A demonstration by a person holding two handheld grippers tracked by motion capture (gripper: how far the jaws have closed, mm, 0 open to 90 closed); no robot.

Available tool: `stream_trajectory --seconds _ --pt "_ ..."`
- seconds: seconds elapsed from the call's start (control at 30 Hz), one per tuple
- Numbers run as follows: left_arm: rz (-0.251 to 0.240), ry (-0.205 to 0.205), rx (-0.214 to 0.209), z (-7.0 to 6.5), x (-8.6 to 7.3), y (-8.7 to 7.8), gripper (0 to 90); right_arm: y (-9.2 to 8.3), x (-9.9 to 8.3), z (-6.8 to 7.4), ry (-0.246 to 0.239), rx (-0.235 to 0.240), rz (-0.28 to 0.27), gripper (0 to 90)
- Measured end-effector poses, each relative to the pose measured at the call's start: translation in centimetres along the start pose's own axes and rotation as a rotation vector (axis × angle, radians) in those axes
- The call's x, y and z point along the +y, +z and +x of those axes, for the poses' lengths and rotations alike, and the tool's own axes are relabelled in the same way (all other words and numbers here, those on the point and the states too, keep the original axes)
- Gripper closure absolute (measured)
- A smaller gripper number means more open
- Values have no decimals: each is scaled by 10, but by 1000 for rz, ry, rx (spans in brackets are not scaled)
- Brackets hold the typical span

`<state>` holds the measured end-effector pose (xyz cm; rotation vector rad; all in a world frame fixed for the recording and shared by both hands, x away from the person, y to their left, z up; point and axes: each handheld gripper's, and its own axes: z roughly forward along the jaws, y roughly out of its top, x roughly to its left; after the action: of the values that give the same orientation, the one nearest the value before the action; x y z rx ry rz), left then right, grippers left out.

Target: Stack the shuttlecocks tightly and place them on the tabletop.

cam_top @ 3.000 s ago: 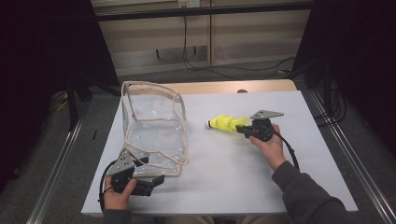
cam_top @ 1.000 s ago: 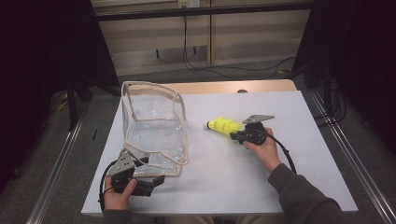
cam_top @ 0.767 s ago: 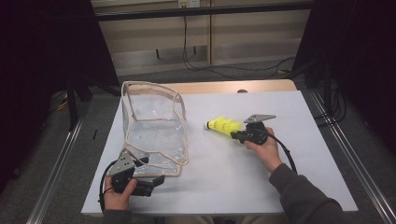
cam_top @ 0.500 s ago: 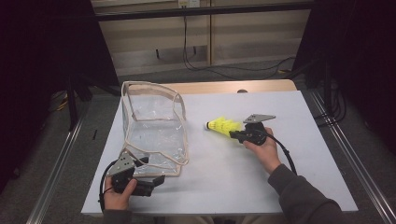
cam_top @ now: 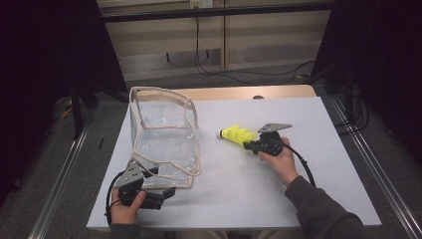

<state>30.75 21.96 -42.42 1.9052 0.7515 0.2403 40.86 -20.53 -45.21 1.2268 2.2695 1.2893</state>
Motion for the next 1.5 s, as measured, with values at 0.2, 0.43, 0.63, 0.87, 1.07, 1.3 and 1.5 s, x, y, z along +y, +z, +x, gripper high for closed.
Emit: stream_trajectory --seconds 0.2,0.43,0.63,0.87,1.07,1.3,1.5 --pt "1 1 0 0 0 0 41 -1 0 -1 5 -6 6 728" --pt "1 1 1 0 0 0 41 -7 -1 -3 15 -17 3 637" --pt "0 2 0 0 1 0 41 -12 -1 -2 41 -18 -15 527" --pt "-1 3 -1 0 1 0 41 -13 -1 -4 78 -19 -13 406" --pt "-1 2 0 0 0 0 41 -7 -1 1 88 -6 -7 308" --pt "-1 4 -4 1 0 0 41 1 1 5 99 -3 -5 187" --pt "-2 -2 -5 1 0 0 41 6 3 6 101 -9 -20 169"
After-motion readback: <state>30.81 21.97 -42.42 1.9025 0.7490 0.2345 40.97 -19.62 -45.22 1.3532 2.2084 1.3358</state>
